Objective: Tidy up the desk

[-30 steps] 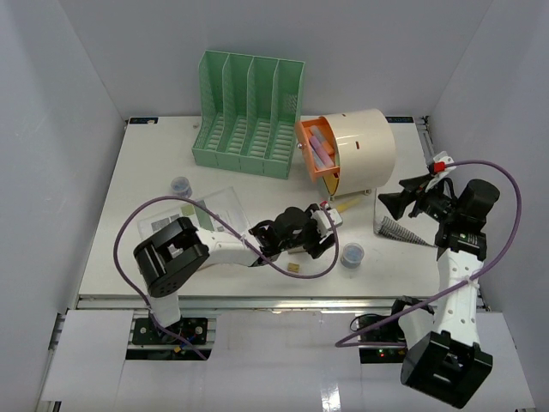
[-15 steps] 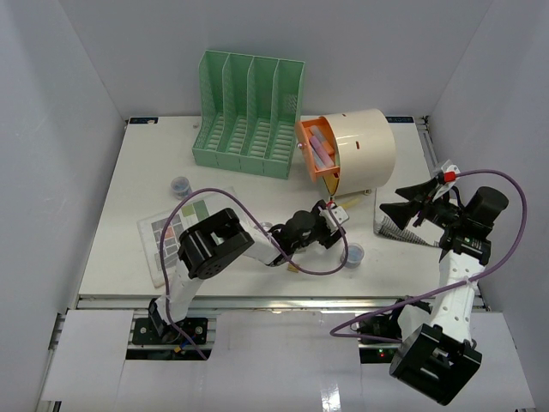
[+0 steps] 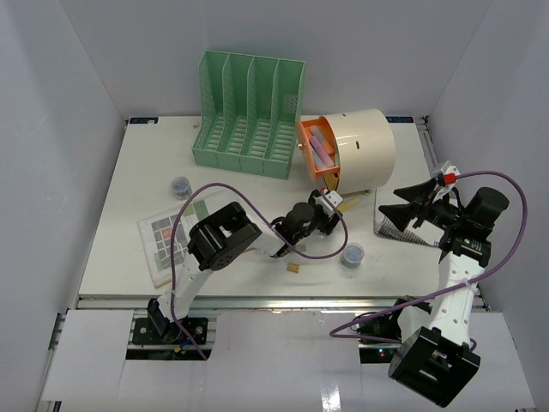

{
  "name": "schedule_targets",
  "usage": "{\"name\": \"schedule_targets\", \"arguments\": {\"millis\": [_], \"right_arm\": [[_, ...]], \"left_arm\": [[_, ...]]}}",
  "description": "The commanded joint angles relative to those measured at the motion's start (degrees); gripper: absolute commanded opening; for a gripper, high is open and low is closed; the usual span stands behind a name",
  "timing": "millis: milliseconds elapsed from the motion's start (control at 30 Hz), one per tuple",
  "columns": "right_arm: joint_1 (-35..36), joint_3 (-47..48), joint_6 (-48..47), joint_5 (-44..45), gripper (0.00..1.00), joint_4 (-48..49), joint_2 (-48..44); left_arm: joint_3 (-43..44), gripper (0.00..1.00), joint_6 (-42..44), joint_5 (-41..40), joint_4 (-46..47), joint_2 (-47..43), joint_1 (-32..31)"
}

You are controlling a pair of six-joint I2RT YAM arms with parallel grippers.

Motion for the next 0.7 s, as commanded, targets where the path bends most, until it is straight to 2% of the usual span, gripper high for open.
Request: {"name": "schedule_targets", "arguments": {"millis": [0,367,667], "right_arm": [[-0.4,0.1,0.3,-1.5,0.77,2.0,-0.5],[-0.5,0.2,0.6,-1.7,0.77,2.0,-0.3],[-0.8,0.3,0.6,-1.9,0.76,1.9,-0.4]], "left_arm": [[3.0,0.72,-1.3,1.5,-1.6,0.8,-0.1],[8.2,0.67,-2.0,1.2,-8.6,3.1,-0.1],[10.1,0.46,-2.9,0.8,-11.2,3.8,0.0]]}}
